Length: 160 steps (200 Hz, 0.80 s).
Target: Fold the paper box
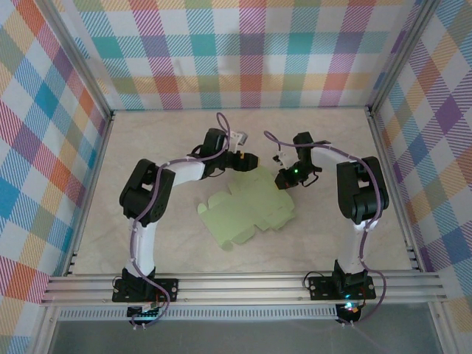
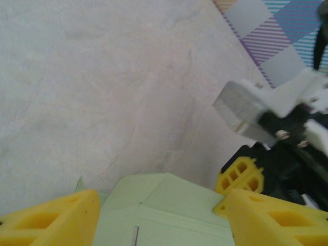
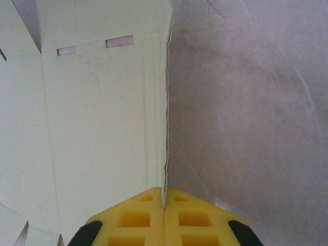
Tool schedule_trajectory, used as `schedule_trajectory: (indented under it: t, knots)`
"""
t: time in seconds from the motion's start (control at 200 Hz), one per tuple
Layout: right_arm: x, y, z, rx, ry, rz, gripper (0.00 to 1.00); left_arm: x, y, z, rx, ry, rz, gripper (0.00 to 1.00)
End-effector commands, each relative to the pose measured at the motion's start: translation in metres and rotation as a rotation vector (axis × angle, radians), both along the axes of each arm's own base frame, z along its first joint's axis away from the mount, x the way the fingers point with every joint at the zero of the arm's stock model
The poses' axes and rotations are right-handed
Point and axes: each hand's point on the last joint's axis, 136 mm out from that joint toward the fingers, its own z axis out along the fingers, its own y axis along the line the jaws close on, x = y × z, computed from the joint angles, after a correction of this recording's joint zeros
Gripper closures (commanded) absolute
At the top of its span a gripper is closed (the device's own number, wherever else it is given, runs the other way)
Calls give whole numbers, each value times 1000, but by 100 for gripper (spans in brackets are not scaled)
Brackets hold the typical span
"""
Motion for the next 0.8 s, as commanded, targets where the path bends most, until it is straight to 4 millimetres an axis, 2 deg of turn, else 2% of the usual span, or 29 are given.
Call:
schedule_trajectory:
  t: [0.0, 0.185, 0.34, 0.52, 0.665, 0.795]
  knots:
    - [-4, 2, 10, 37, 12, -4, 100, 3, -8, -3, -7, 20, -12, 36]
    - [-3, 2, 8, 35, 19, -3, 100, 9, -7, -20, 33, 49, 5, 36]
    - [-4, 3, 11, 46, 14, 7, 100, 14, -9, -22, 54, 49, -4, 35]
    - [-5, 4, 13, 54, 15, 9, 100, -1, -26, -20, 44, 23, -125, 35]
    - [-4, 5, 15, 63, 14, 8, 100, -7, -30, -23, 59, 6, -178, 35]
    - [-4, 6, 16, 69, 11, 9, 100, -11, -34, -21, 41, 4, -211, 41]
